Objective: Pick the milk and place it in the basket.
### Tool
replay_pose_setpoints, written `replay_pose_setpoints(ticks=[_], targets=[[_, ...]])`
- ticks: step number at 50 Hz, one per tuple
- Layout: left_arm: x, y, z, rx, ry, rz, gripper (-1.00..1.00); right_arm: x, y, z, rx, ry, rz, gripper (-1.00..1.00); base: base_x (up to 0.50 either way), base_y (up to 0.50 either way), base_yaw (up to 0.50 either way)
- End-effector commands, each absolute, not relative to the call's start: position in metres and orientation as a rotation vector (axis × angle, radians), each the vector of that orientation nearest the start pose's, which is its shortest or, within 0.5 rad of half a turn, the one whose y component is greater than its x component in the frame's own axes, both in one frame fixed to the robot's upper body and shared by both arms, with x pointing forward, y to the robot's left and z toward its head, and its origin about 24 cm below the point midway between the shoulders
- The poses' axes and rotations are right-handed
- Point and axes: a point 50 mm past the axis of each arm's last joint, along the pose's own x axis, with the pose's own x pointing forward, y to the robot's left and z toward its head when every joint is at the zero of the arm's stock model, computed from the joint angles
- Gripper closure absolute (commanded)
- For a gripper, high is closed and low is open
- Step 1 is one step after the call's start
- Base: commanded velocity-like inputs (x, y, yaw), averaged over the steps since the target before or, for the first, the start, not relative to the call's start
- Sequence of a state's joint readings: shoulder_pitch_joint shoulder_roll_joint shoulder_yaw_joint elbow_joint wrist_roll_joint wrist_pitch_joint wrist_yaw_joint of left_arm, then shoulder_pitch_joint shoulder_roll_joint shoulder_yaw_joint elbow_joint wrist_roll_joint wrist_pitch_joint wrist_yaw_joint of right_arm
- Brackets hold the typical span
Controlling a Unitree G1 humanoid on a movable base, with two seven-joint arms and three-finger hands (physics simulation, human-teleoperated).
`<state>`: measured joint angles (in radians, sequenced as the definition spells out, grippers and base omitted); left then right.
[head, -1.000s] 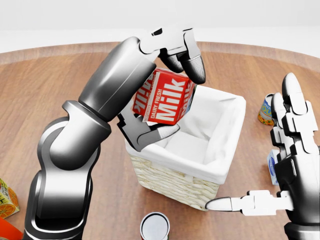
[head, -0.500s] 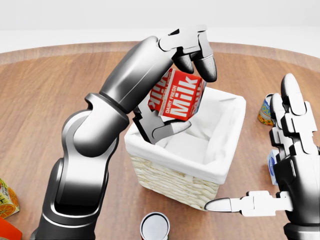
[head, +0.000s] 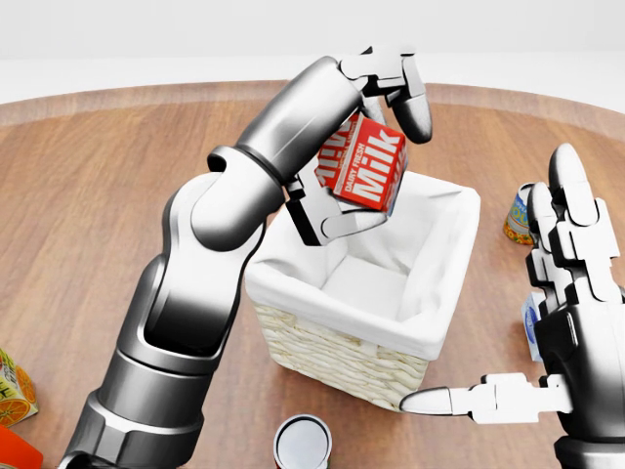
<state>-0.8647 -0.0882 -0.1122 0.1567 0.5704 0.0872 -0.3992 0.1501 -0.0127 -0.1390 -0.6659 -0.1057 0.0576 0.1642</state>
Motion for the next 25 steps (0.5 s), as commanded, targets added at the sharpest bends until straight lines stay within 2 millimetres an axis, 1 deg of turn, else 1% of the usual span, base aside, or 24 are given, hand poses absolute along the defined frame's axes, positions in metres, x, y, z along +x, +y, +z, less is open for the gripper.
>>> replay_pose_setpoints(ticks=[1, 6, 15, 20, 25], targets=[[0.347, 0.012, 0.242, 0.592, -0.517, -0.538, 1.00, 0.198, -0.179, 0.154, -0.214, -0.438, -0.035, -1.00, 0.00, 0.00, 0.00], [0.355, 0.013, 0.237, 0.590, -0.474, -0.528, 1.00, 0.199, -0.179, 0.154, -0.215, -0.437, -0.036, -1.00, 0.00, 0.00, 0.00], [0.374, 0.014, 0.209, 0.595, -0.328, -0.507, 1.00, 0.199, -0.180, 0.154, -0.214, -0.438, -0.038, -1.00, 0.00, 0.00, 0.00], [0.380, 0.014, 0.203, 0.600, -0.308, -0.499, 1.00, 0.199, -0.180, 0.153, -0.217, -0.438, -0.037, -1.00, 0.00, 0.00, 0.00], [0.385, 0.013, 0.191, 0.607, -0.287, -0.508, 1.00, 0.199, -0.179, 0.154, -0.214, -0.438, -0.035, -1.00, 0.00, 0.00, 0.00]])
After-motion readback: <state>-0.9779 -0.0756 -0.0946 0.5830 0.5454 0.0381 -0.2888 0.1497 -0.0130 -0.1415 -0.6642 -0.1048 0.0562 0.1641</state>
